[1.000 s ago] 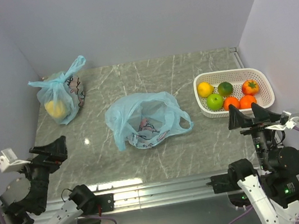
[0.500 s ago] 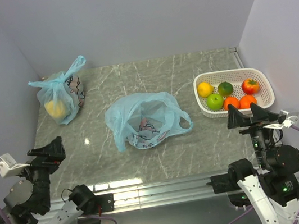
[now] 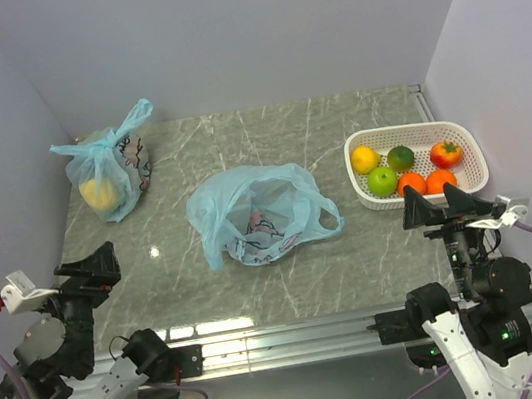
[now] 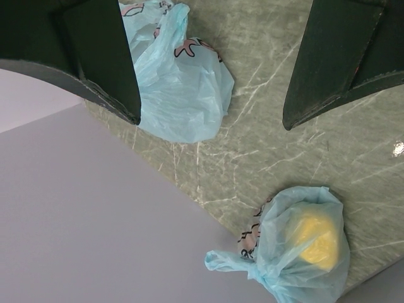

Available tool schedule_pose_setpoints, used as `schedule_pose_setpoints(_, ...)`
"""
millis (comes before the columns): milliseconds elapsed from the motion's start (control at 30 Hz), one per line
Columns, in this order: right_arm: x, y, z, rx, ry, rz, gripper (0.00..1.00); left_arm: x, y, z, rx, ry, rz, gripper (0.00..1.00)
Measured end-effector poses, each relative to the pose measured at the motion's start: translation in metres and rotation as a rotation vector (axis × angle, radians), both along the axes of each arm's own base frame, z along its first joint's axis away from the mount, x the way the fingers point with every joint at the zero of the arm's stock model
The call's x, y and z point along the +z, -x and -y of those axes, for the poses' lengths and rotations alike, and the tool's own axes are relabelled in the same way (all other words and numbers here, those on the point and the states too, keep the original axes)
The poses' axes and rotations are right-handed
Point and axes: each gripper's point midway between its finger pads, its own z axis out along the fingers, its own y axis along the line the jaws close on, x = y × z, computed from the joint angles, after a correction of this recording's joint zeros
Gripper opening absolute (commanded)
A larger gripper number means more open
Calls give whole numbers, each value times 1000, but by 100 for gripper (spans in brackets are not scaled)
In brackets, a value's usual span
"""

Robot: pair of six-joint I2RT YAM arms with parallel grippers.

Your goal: Untie the knot of the plastic bag and take out the fruit

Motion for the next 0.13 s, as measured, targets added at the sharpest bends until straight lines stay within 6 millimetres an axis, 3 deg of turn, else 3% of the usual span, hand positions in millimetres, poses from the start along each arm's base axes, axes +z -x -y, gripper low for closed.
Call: schedule_pose_setpoints(133, 0, 0, 0, 0, 0, 0, 100, 0, -1, 0, 2, -2, 1, 99)
